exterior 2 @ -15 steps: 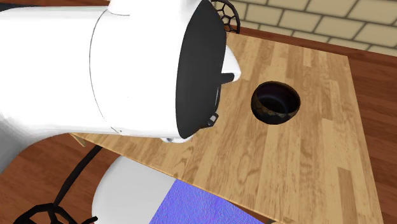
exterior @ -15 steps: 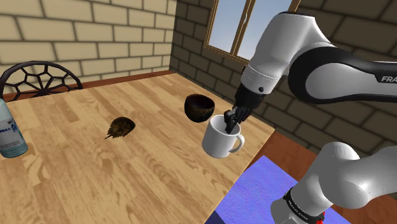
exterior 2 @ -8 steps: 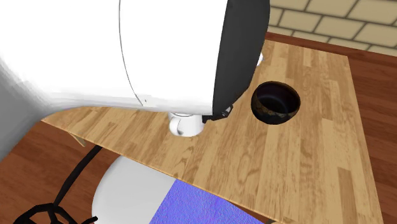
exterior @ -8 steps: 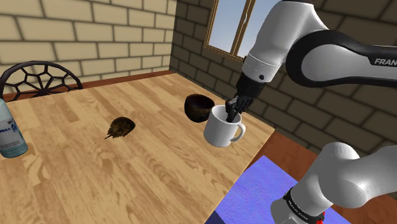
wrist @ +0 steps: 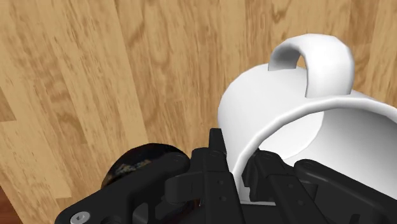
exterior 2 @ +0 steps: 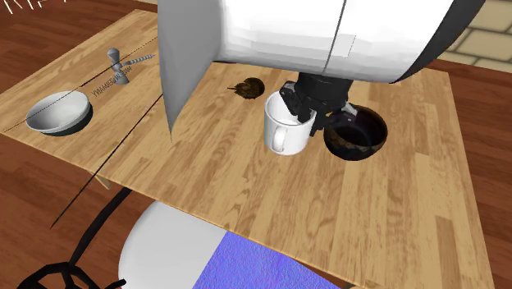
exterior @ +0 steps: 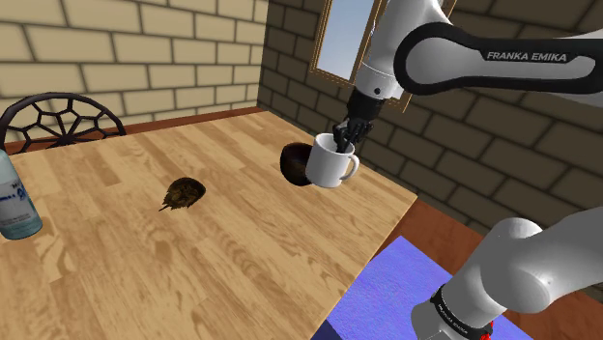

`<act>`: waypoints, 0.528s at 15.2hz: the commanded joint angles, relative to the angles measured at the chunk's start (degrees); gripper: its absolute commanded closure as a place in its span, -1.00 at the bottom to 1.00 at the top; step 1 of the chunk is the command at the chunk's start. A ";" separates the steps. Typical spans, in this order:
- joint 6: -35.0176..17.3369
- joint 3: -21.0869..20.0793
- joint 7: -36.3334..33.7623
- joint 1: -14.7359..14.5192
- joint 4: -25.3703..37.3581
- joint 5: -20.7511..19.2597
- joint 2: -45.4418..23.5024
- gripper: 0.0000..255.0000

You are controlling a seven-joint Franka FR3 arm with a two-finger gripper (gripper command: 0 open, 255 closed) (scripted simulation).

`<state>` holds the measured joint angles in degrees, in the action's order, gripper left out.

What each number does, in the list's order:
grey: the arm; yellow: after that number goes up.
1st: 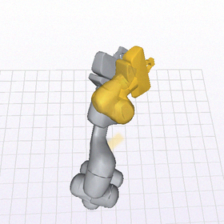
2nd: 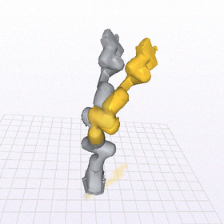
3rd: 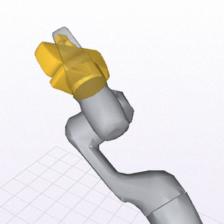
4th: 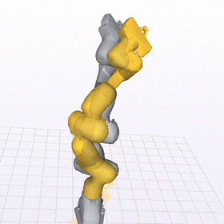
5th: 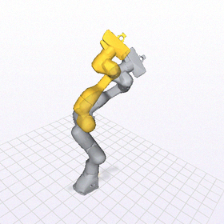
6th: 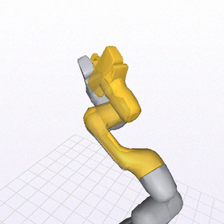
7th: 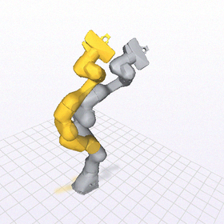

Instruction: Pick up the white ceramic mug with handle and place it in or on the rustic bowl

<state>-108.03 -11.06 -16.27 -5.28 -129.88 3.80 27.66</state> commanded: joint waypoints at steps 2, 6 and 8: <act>-0.97 1.92 2.73 1.50 3.26 -1.30 -4.29 1.00; -1.16 4.35 6.27 3.35 9.31 -2.64 -10.61 1.00; -1.01 5.47 7.97 4.18 12.74 -3.13 -13.91 1.00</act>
<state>-109.41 -6.22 -9.29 -1.57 -119.22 0.96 15.44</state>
